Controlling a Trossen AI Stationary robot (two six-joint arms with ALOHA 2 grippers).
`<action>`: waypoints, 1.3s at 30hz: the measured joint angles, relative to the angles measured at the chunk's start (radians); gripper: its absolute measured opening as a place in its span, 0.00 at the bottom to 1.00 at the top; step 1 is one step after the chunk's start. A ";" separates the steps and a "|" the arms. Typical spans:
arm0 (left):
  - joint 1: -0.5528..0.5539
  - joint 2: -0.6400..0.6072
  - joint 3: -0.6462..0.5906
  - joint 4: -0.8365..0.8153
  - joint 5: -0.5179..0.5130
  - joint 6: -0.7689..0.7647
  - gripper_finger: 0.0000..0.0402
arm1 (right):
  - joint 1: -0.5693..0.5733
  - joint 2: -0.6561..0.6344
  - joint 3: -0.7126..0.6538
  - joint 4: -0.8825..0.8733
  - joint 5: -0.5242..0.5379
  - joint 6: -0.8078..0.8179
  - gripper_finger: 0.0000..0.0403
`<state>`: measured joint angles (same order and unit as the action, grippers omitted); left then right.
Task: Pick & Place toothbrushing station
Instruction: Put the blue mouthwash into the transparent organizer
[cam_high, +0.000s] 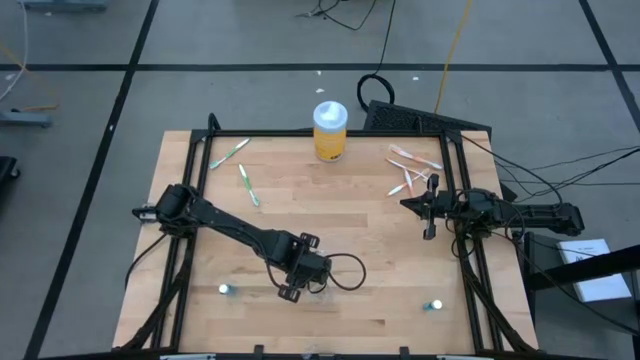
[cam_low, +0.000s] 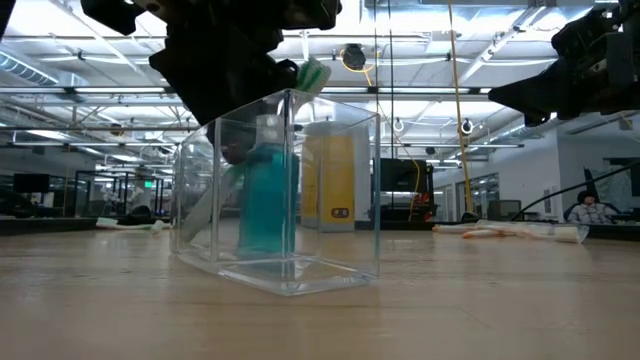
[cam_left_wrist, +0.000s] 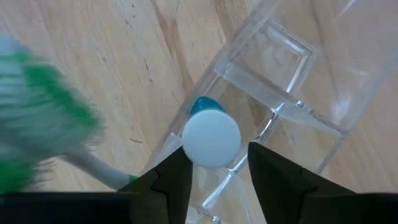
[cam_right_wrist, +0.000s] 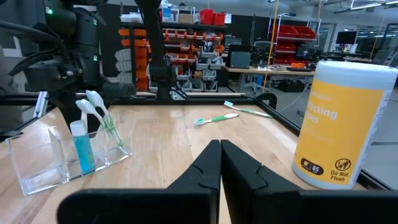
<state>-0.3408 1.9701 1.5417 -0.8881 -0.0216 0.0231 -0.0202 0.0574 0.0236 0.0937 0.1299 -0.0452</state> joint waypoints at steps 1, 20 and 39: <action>0.000 0.000 0.000 0.000 0.000 0.000 0.42 | 0.000 0.000 0.000 0.000 0.000 0.000 0.01; -0.014 -0.225 0.000 0.025 -0.037 -0.073 0.45 | 0.000 0.000 0.000 0.000 0.000 0.000 0.01; -0.154 -0.718 -0.613 0.630 -0.218 -0.156 0.45 | 0.000 0.000 0.000 0.001 0.000 0.000 0.01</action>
<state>-0.4947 1.2520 0.9287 -0.2576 -0.2395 -0.1330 -0.0200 0.0571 0.0238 0.0943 0.1299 -0.0452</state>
